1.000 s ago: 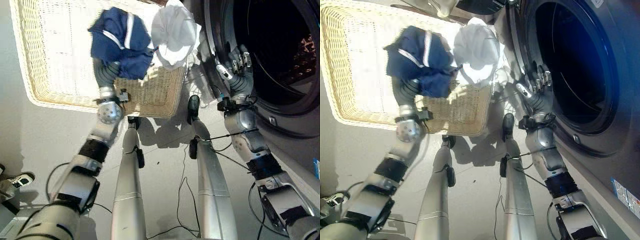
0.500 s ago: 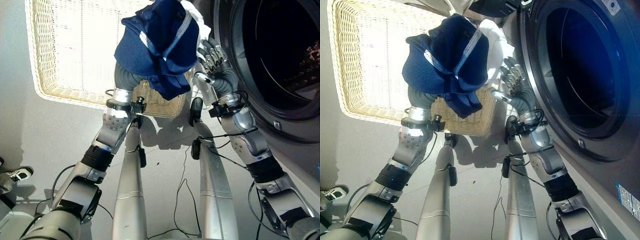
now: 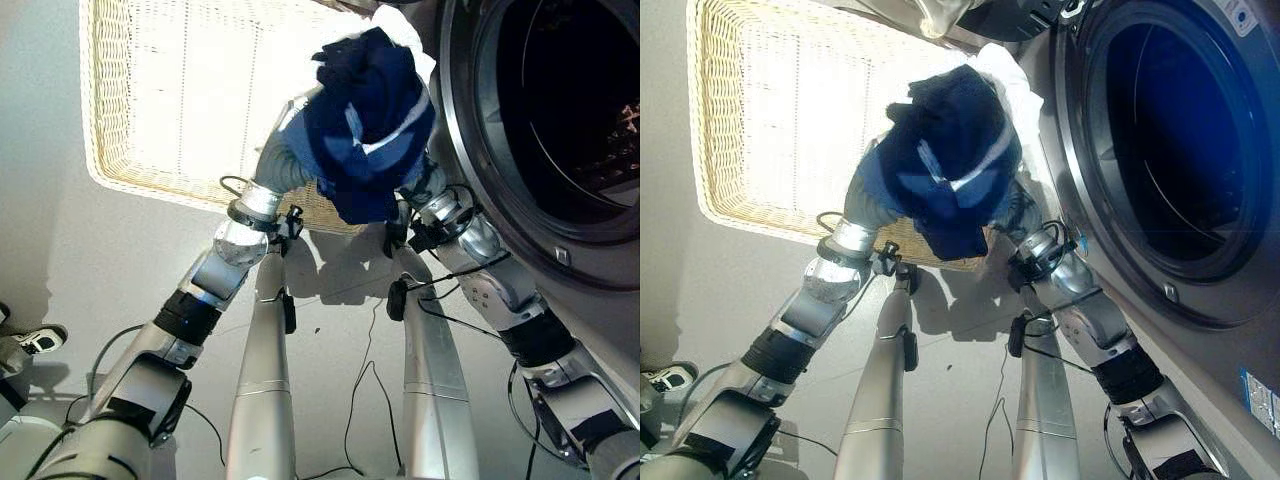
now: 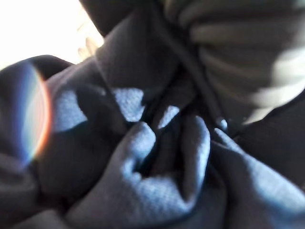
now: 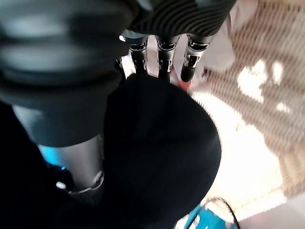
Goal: Put the clothes into the washing machine.
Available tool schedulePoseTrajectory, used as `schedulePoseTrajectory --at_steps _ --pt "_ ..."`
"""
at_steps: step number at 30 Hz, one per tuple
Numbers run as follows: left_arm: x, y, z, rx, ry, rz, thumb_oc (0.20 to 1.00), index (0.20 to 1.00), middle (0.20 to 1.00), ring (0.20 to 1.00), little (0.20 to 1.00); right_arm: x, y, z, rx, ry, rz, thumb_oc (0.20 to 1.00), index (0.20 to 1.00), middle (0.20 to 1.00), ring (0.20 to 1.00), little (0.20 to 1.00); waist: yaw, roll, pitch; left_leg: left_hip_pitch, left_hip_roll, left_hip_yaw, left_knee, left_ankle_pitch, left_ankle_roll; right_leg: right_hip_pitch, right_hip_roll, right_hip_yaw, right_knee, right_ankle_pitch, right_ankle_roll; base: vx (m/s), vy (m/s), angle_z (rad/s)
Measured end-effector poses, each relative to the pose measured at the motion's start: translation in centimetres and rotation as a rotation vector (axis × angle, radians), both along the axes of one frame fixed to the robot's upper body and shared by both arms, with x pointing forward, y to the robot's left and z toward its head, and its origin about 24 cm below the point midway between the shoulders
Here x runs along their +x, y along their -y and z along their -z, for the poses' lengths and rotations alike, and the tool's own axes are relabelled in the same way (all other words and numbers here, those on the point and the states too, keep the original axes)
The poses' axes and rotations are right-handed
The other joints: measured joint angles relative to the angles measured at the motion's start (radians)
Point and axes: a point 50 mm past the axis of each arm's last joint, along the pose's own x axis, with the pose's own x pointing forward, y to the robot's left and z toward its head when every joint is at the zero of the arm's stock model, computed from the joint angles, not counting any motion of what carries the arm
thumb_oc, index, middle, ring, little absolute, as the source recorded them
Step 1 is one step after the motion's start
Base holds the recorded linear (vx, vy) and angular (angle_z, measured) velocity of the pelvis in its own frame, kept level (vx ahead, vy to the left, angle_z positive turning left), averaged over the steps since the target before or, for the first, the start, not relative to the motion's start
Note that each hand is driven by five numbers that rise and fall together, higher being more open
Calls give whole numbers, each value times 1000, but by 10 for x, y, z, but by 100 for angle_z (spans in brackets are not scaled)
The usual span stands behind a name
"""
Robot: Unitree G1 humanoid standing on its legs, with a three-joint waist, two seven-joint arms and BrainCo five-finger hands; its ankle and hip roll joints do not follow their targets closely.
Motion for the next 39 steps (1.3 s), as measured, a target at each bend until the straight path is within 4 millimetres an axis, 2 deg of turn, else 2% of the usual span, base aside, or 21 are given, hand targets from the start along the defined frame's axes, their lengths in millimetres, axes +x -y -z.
schedulePoseTrajectory --at_steps 8,9,10,11,12,24,25,26,27,28,29,39 --pt "2 5 -7 144 147 -154 200 200 200 200 200 -1 -2 1 35 -34 -43 1000 1000 1000 1000 1000 4 0 0 0 -2 0 6 0 0 0 -3 -1 6 -1 -1 0 0 0" --pt "2 5 -6 156 158 -162 200 200 200 200 200 -1 -2 2 36 -35 -44 953 953 953 953 953 5 0 0 0 -2 0 8 0 0 0 -3 -1 8 -2 -1 0 0 0" --pt "2 6 -6 166 164 -168 200 200 200 200 200 -1 -2 2 38 -34 -45 526 526 526 526 526 5 0 0 0 -2 0 9 0 0 0 -3 -1 9 -3 -1 0 0 0" --pt "2 6 -6 169 164 -171 200 200 200 200 200 -1 -2 2 38 -33 -45 423 423 423 423 423 5 0 0 0 -2 0 10 0 0 0 -3 -1 10 -4 0 0 0 0" --pt "3 8 -6 173 160 -176 200 200 200 200 200 -1 -2 1 48 -34 -49 200 200 200 200 200 7 0 0 0 -2 0 12 0 0 0 -3 -1 12 -4 0 0 0 0" --pt "-1 14 -11 181 223 -202 200 200 200 200 200 -2 3 4 99 -45 -31 200 200 200 200 200 22 0 0 -6 -3 0 12 -1 -1 -6 -4 -1 11 -5 0 0 0 0" --pt "-1 14 -11 183 223 -206 260 260 260 260 260 -2 3 4 106 -49 -34 200 200 200 200 200 22 0 0 -7 -3 0 12 -1 -1 -7 -4 -1 11 -5 0 0 0 0" --pt "-1 15 -10 186 226 -212 420 420 420 420 420 -2 3 5 118 -57 -41 200 200 200 200 200 21 0 0 -7 -3 0 12 -1 -1 -7 -5 -1 11 -6 1 0 0 0" --pt "-1 15 -10 186 227 -213 514 514 514 514 514 -2 3 5 121 -59 -42 200 200 200 200 200 21 0 0 -7 -3 0 12 -2 -1 -7 -5 -1 11 -6 1 0 0 0" --pt "-1 15 -12 180 229 -216 821 821 821 821 821 -2 3 5 130 -60 -46 200 200 200 200 200 21 0 0 -7 -3 0 12 -2 -2 -7 -5 -1 11 -6 1 0 0 0" --pt "0 15 -12 180 229 -219 1000 1000 1000 1000 1000 -2 2 5 135 -59 -48 200 200 200 200 200 21 0 0 -7 -3 0 12 -2 -2 -7 -5 -1 11 -6 1 0 0 0" --pt "4 13 -10 194 190 -263 1000 1000 1000 1000 1000 -3 2 3 192 -59 -67 200 200 200 200 200 21 0 0 -7 -4 0 12 -3 -2 -7 -5 -1 10 -6 1 0 0 0"
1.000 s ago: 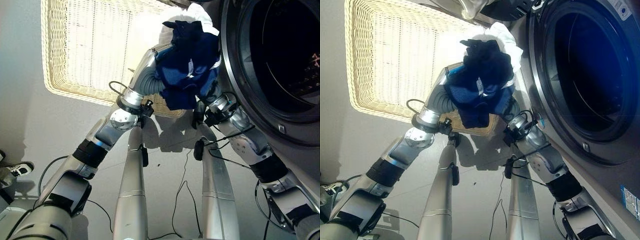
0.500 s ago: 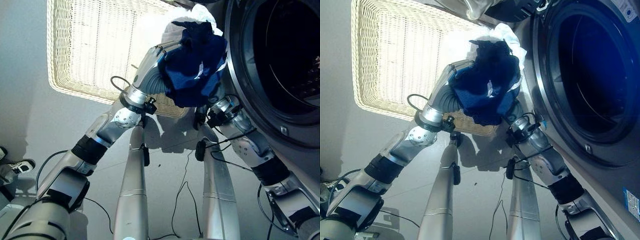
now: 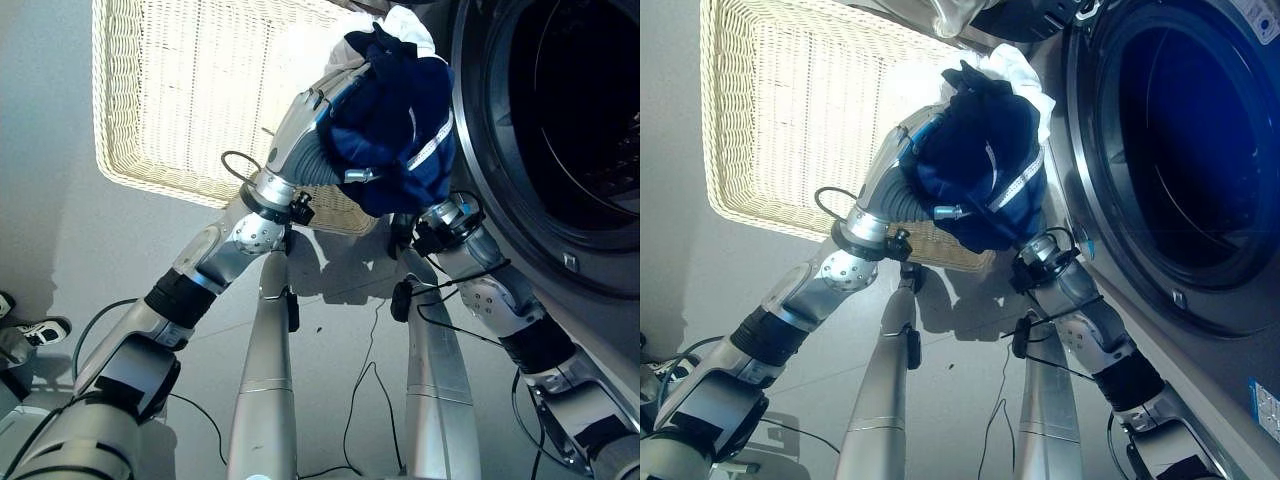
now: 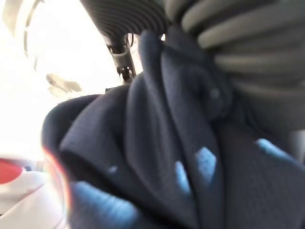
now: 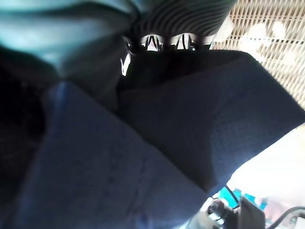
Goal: Put the clothes into the washing machine.
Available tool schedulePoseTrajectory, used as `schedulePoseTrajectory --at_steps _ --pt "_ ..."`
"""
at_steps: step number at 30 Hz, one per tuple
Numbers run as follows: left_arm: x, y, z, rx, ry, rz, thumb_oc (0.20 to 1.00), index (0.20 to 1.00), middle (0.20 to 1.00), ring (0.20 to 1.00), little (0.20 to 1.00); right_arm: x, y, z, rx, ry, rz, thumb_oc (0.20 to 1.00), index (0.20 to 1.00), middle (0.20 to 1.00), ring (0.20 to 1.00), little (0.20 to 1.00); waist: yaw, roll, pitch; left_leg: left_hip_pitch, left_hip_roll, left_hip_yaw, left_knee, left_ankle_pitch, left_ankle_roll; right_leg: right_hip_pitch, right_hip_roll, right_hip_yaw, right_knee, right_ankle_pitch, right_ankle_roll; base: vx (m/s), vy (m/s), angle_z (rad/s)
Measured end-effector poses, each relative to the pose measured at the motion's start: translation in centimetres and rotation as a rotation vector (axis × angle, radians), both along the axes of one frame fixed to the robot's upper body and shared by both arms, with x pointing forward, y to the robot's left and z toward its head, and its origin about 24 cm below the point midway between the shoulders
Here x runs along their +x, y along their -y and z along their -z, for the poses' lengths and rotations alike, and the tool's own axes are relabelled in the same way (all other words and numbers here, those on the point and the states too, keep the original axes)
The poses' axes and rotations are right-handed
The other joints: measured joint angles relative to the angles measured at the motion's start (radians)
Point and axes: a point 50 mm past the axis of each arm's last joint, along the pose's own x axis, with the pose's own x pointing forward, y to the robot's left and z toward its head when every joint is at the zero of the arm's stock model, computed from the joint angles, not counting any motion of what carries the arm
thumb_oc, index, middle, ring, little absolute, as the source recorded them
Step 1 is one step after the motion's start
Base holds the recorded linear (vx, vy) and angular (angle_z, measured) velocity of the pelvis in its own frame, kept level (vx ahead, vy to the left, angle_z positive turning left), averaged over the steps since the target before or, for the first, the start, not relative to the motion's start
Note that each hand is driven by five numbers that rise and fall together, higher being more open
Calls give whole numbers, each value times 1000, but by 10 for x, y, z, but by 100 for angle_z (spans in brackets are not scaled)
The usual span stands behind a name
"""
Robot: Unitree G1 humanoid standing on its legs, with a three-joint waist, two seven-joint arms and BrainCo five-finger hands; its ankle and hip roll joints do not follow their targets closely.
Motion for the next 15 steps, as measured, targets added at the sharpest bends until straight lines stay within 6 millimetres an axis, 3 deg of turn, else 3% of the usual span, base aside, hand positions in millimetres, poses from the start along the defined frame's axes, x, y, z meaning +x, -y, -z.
schedulePoseTrajectory --at_steps 15 --pt "8 -3 5 65 -95 -63 1000 1000 1000 1000 1000 -2 14 -7 104 50 35 200 200 200 200 200 0 0 0 -2 0 3 0 -2 0 0 0 0 -9 0 0 0 0 0"
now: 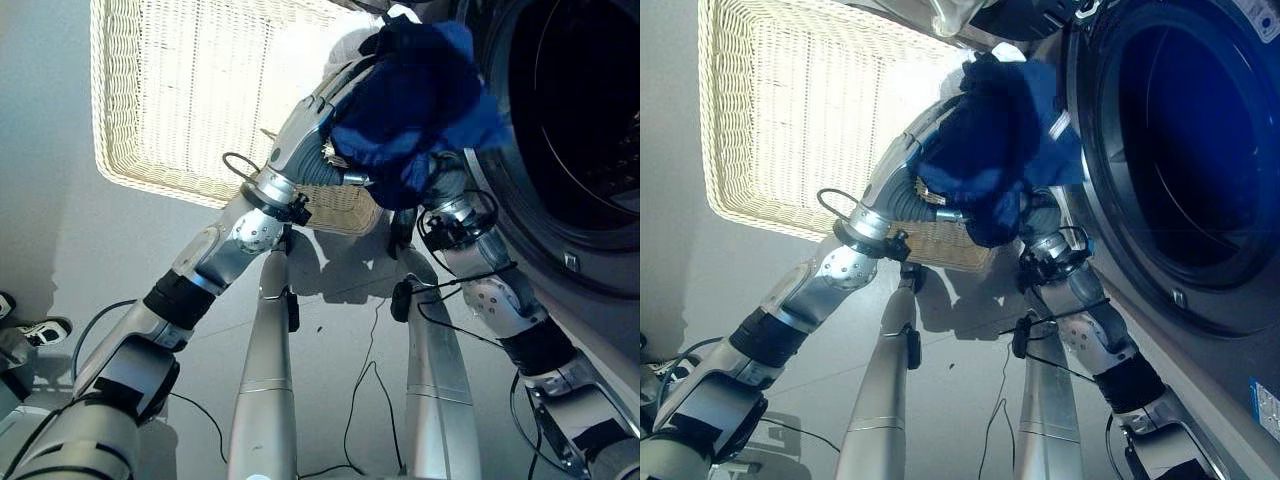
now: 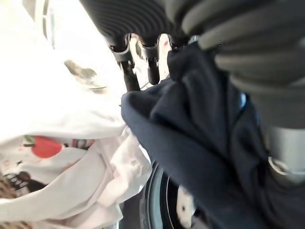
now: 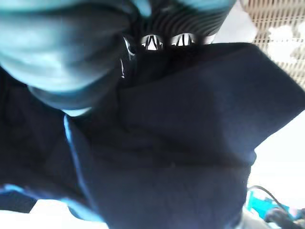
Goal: Put the clothes into the washing machine.
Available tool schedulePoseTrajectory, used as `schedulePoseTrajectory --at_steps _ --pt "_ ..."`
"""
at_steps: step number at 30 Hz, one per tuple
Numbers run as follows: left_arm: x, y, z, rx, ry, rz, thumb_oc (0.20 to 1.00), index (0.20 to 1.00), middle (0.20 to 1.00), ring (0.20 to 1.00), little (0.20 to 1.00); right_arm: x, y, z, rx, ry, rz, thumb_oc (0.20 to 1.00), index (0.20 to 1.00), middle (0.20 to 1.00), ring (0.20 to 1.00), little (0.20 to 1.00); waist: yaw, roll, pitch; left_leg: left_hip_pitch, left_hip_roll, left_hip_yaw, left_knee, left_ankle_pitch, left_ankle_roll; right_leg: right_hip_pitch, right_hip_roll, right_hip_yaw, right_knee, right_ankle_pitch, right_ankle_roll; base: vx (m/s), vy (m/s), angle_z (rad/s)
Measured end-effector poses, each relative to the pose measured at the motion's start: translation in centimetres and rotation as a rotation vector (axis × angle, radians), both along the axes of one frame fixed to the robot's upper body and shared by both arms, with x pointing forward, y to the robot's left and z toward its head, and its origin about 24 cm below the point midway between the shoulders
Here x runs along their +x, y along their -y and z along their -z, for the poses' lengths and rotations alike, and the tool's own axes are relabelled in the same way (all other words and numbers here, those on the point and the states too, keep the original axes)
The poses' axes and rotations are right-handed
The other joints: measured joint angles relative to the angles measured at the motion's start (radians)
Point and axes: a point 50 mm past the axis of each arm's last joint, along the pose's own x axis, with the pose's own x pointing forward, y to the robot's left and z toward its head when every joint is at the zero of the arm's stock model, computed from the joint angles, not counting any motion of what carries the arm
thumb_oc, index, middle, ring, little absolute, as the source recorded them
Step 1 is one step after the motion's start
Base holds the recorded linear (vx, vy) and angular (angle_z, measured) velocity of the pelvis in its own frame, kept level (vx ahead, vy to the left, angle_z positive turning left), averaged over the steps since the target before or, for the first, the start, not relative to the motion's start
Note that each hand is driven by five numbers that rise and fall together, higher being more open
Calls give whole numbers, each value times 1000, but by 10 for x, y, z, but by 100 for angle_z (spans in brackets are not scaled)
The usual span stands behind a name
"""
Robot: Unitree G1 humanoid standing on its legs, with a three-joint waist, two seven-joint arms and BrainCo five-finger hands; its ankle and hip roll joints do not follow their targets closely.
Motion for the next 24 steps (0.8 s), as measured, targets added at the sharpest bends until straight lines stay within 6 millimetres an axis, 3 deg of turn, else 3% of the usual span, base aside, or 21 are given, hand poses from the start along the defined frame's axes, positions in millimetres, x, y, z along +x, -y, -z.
schedulePoseTrajectory --at_steps 4,11,15,24 --pt "2 -8 4 -83 12 -54 1000 1000 1000 1000 1000 -1 5 -4 63 19 -2 200 200 200 200 200 -1 0 0 -1 0 0 0 -1 0 1 0 0 -2 0 0 0 0 0" --pt "-5 -54 20 -593 183 -217 1000 1000 1000 1000 1000 -4 7 -14 214 71 -13 200 200 200 200 200 6 0 0 0 -1 -8 6 -1 -1 2 0 -3 14 -5 1 1 -40 2" --pt "-11 -49 23 -738 238 -180 1000 1000 1000 1000 1000 -4 1 -13 232 65 -28 200 200 200 200 200 11 0 0 0 -2 -10 8 -1 -1 4 -4 -8 17 -6 0 -1 -21 2" --pt "-11 -48 18 -776 266 -171 1000 1000 1000 1000 1000 -4 0 -17 244 76 -31 200 200 200 200 200 2 0 0 0 -4 -10 13 -1 -1 5 -6 -8 19 -6 1 0 0 0"
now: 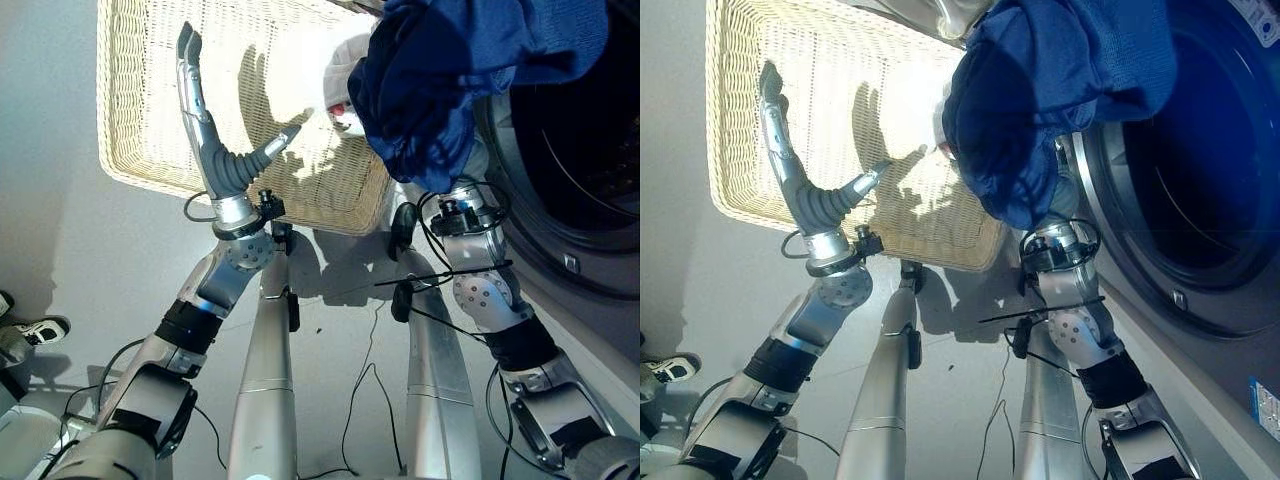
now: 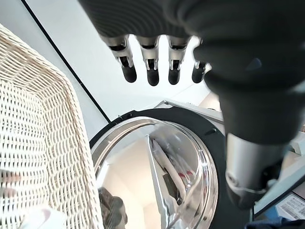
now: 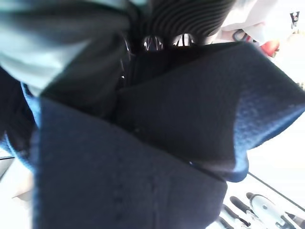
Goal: Put the clothes into the washing machine.
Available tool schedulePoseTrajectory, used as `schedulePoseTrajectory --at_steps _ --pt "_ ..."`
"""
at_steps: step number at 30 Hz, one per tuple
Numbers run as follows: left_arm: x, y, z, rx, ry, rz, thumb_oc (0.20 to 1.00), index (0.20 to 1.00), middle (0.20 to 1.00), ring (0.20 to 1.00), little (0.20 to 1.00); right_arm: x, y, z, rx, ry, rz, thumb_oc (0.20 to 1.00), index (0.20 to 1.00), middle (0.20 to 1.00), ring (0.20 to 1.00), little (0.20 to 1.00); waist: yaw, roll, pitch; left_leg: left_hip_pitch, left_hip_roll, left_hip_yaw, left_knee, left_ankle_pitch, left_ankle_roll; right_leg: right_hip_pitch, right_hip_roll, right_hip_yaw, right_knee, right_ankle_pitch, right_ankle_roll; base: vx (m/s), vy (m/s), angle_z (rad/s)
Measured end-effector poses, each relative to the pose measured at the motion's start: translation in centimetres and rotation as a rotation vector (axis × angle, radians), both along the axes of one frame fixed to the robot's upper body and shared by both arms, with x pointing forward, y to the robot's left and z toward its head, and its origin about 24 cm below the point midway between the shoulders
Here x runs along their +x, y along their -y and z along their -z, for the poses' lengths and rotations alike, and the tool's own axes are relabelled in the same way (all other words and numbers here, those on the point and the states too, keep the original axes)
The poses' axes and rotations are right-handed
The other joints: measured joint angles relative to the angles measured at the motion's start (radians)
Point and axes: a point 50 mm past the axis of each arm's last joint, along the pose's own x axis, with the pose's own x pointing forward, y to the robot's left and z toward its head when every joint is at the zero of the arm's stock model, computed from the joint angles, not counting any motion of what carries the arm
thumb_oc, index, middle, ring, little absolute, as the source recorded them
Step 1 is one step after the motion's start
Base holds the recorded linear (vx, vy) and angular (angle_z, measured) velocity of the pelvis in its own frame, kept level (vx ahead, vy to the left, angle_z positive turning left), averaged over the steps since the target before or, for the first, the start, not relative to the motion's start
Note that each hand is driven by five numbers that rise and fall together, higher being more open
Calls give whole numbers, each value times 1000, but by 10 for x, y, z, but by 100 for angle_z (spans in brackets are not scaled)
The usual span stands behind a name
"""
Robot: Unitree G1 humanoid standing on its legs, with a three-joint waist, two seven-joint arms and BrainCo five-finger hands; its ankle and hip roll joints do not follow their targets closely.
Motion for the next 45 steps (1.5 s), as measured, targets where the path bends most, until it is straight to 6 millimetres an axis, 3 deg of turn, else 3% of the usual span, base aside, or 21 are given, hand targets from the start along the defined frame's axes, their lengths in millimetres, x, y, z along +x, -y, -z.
schedulePoseTrajectory --at_steps 5,10,14,15,16,17,18,19,20,23,26,27,28,29,30,31,32,36,45 --pt "16 -10 9 -32 -83 -63 1000 1000 1000 1000 1000 2 4 -1 28 -11 28 200 200 200 200 200 -1 0 0 0 0 0 7 0 0 1 -1 0 5 0 0 0 6 0" --pt "36 -25 24 -92 -210 -150 1000 1000 1000 1000 1000 26 26 17 150 -183 117 200 200 200 200 200 -6 0 0 2 0 0 13 -1 0 7 0 1 4 0 0 -5 36 0" --pt "48 -39 35 -153 -300 -191 1000 1000 1000 1000 1000 50 54 45 284 -392 205 200 200 200 200 200 -14 0 0 2 0 1 13 -1 0 11 1 0 -9 7 0 -3 32 -2" --pt "55 -45 41 -184 -355 -211 1000 1000 1000 1000 1000 64 73 62 309 -507 293 200 200 200 200 200 -25 0 0 2 1 2 11 -1 1 15 1 0 -20 13 2 0 0 0" --pt "55 -45 41 -184 -355 -211 1000 1000 1000 1000 1000 64 73 62 309 -507 293 200 200 200 200 200 -25 0 0 2 1 2 11 -1 1 15 1 0 -20 13 2 7 3 -6" --pt "63 -51 46 -184 -403 -244 1000 1000 1000 1000 1000 76 100 74 354 -626 407 200 200 200 200 200 -24 0 0 1 2 5 11 -2 4 19 4 2 -34 20 4 6 -2 -5" --pt "65 -53 45 -185 -409 -252 1000 1000 1000 1000 1000 78 107 76 372 -655 442 200 200 200 200 200 -26 0 0 1 3 5 10 -2 4 21 5 2 -40 23 5 14 -11 -9" --pt "70 -57 46 -150 -447 -267 1000 1000 1000 1000 1000 84 129 79 377 -742 574 200 200 200 200 200 -25 0 0 2 6 6 11 -2 4 27 9 2 -50 30 4 10 -21 -7" --pt "71 -58 45 -135 -456 -269 1000 1000 1000 1000 1000 85 140 74 397 -761 613 200 200 200 200 200 -24 0 0 1 8 7 11 -2 4 27 11 2 -54 33 4 14 -57 -8" --pt "73 -66 36 -162 -455 -269 1000 1000 1000 1000 1000 92 134 62 505 -875 652 200 200 200 200 200 -26 -1 0 1 14 1 22 -5 2 41 17 -6 -64 39 1 5 -50 -3" --pt "71 -73 34 -151 -452 -282 1000 1000 1000 1000 1000 87 149 29 684 -865 821 200 200 200 200 200 -1 -5 2 -21 18 -2 31 -10 2 39 25 -6 -94 61 3 -14 -53 -5" --pt "69 -85 35 -152 -465 -318 1000 1000 1000 1000 1000 74 174 -7 786 -756 931 200 200 200 200 200 -2 -6 3 -43 21 -13 47 -11 5 39 30 -14 -116 76 3 -54 74 -3" --pt "67 -90 39 -155 -481 -335 1000 1000 1000 1000 1000 65 187 -25 822 -692 983 200 200 200 200 200 -3 -6 3 -48 21 -16 50 -12 6 40 31 -15 -126 82 5 -60 145 -5" --pt "64 -101 46 -163 -507 -363 1000 1000 1000 1000 1000 45 211 -59 878 -568 1075 200 200 200 200 200 -6 -11 6 -54 20 -10 56 -14 13 44 32 -11 -148 98 8 -36 140 -7" --pt "62 -107 52 -166 -524 -379 1000 1000 1000 1000 1000 35 220 -72 895 -512 1110 272 272 272 272 272 -10 -16 9 -53 19 -1 62 -17 17 46 31 -4 -155 106 6 -12 145 -17" --pt "57 -116 68 -172 -573 -409 1000 1000 1000 1000 1000 31 212 -83 963 -413 1080 743 743 743 743 743 -20 -22 12 -49 17 18 83 -33 27 58 30 13 -169 119 13 0 98 -16" --pt "56 -117 73 -173 -586 -412 1000 1000 1000 1000 1000 33 210 -81 935 -424 1090 1000 1000 1000 1000 1000 -24 -22 12 -48 16 22 90 -38 30 62 28 16 -172 120 16 2 87 -16" --pt "52 -116 89 -191 -620 -403 1000 1000 1000 1000 1000 37 210 -78 862 -464 1114 1000 1000 1000 1000 1000 -23 -23 12 -42 15 29 118 -57 37 80 28 24 -180 124 21 11 29 -5" --pt "55 -111 80 -176 -593 -374 1000 1000 1000 1000 1000 48 210 -67 796 -553 1168 1000 1000 1000 1000 1000 -16 -23 12 -30 14 30 129 -58 37 95 26 25 -178 128 20 1 3 0"
